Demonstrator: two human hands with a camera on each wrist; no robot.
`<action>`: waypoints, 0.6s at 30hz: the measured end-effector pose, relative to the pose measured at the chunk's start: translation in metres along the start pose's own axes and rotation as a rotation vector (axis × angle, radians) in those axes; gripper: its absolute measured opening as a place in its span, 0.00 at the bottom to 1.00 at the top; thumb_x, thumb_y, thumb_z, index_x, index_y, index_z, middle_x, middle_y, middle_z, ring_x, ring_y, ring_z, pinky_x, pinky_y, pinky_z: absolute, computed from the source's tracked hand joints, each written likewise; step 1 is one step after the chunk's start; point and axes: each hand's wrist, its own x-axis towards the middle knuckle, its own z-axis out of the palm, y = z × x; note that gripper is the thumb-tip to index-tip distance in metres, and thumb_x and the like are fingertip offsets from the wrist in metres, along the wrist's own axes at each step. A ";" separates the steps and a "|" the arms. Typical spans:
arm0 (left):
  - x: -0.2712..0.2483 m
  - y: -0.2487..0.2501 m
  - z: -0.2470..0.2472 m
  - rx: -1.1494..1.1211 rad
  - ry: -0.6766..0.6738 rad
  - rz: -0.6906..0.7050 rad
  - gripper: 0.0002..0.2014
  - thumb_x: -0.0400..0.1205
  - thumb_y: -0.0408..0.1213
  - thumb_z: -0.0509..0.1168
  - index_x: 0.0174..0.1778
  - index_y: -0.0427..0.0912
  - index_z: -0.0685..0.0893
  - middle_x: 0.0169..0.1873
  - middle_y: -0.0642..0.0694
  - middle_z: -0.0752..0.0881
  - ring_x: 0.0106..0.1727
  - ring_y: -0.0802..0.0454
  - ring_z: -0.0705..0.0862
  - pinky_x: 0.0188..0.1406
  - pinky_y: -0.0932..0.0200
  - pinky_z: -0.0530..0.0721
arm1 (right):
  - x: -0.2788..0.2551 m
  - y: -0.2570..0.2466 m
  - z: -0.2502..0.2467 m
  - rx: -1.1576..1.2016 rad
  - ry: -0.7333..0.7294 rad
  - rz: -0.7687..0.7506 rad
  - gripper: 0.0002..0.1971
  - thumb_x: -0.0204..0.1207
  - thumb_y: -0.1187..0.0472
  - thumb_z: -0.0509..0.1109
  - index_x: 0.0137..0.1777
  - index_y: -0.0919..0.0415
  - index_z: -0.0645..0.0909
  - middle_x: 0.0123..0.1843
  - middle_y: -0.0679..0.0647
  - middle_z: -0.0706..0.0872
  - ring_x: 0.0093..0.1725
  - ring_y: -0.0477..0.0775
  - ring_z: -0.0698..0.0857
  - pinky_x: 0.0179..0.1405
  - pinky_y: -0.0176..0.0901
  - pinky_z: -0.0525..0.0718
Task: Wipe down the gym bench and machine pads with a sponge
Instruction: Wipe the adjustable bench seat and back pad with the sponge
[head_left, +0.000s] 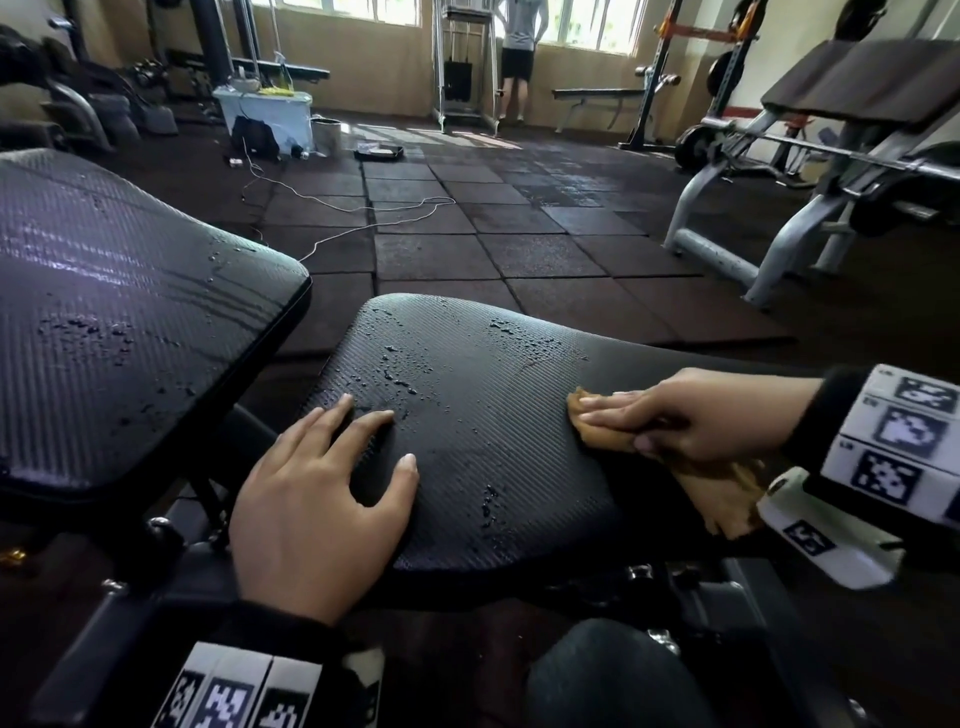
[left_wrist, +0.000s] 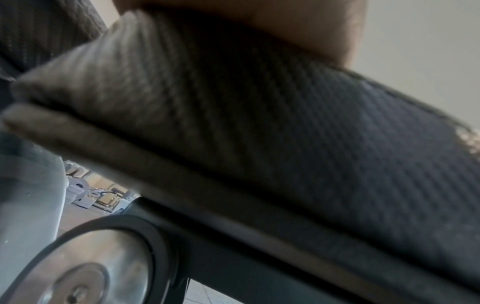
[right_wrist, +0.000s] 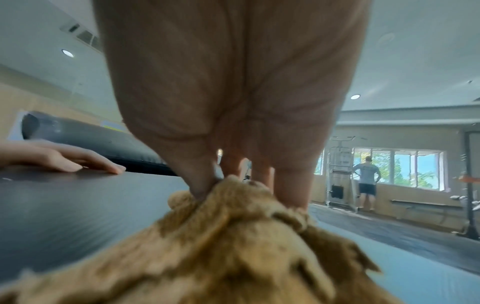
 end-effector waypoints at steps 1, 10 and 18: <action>0.000 0.000 0.000 0.000 0.000 -0.002 0.28 0.72 0.63 0.55 0.61 0.56 0.87 0.67 0.51 0.84 0.71 0.49 0.78 0.72 0.51 0.72 | 0.003 0.004 -0.004 -0.043 -0.014 0.060 0.29 0.80 0.64 0.61 0.78 0.40 0.62 0.79 0.31 0.56 0.78 0.35 0.59 0.78 0.31 0.54; 0.000 0.001 -0.002 0.005 -0.012 -0.014 0.29 0.72 0.64 0.54 0.62 0.57 0.87 0.68 0.52 0.83 0.71 0.50 0.78 0.72 0.52 0.71 | 0.052 -0.025 -0.022 -0.218 0.068 0.117 0.24 0.83 0.60 0.55 0.79 0.47 0.64 0.82 0.43 0.61 0.77 0.51 0.67 0.67 0.30 0.60; 0.000 0.001 0.000 0.001 -0.009 -0.008 0.28 0.72 0.63 0.54 0.62 0.57 0.87 0.68 0.52 0.83 0.72 0.50 0.77 0.73 0.53 0.71 | 0.019 0.008 0.005 0.112 0.070 -0.162 0.30 0.79 0.70 0.63 0.76 0.41 0.66 0.79 0.34 0.61 0.80 0.37 0.57 0.82 0.38 0.49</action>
